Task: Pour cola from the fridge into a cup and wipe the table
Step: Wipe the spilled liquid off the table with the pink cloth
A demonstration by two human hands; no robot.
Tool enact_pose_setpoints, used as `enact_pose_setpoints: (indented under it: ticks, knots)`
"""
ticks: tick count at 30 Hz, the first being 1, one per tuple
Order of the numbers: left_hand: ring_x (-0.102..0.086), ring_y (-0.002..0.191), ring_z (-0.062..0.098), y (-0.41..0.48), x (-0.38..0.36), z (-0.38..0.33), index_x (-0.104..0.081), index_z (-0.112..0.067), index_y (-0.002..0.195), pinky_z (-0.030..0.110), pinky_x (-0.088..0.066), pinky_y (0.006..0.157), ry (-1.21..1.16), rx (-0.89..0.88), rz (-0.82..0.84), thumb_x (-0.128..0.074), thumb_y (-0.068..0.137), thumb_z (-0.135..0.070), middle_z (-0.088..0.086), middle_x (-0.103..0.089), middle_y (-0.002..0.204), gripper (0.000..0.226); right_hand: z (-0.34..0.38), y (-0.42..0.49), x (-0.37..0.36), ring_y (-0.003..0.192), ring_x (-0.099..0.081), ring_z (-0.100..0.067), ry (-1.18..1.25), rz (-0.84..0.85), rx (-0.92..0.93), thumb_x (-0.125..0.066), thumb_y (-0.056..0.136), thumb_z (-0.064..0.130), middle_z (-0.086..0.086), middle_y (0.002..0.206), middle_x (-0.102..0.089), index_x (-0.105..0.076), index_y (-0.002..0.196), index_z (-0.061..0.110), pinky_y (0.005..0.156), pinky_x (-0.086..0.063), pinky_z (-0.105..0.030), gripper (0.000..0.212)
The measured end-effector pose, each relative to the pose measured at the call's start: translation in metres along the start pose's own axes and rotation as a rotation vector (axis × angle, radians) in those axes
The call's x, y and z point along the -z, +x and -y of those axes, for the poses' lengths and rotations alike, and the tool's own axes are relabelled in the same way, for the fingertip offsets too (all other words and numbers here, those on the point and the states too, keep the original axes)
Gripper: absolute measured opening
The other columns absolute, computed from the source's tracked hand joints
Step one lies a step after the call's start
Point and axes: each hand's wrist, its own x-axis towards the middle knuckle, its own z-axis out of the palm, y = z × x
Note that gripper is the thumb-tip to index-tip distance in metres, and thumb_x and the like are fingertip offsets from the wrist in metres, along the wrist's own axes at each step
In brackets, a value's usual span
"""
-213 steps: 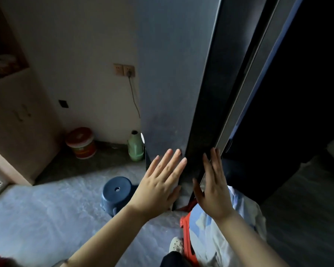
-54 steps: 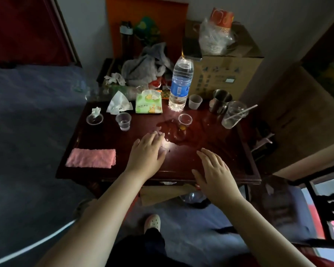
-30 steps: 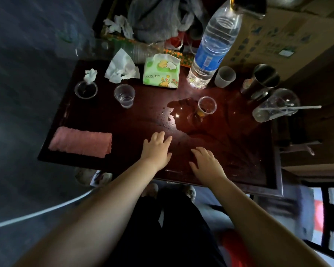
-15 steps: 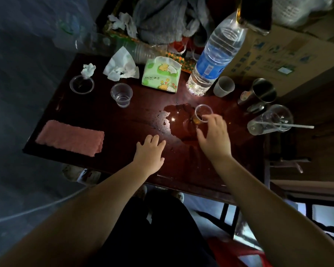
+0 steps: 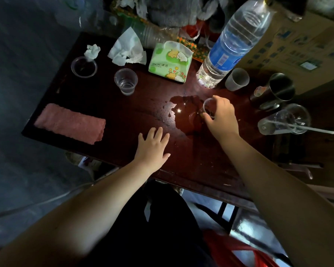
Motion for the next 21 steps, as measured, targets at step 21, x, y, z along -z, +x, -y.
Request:
enact_pose_setpoints:
  ticks: [21]
  knots:
    - [-0.059,0.079,0.028,0.004,-0.002,-0.042,-0.065,-0.007,0.109,0.036,-0.049,0.055,-0.09,-0.211,-0.243,-0.086,0.059,-0.024,0.014,-0.059,0.1,0.057,-0.084,-0.072,0.071,0.133,-0.035,-0.021,-0.01,-0.069,-0.219,-0.067,0.084,0.032,-0.003,0.14,-0.041,-0.035,0.141,0.017,0.103,-0.04,-0.035,0.067]
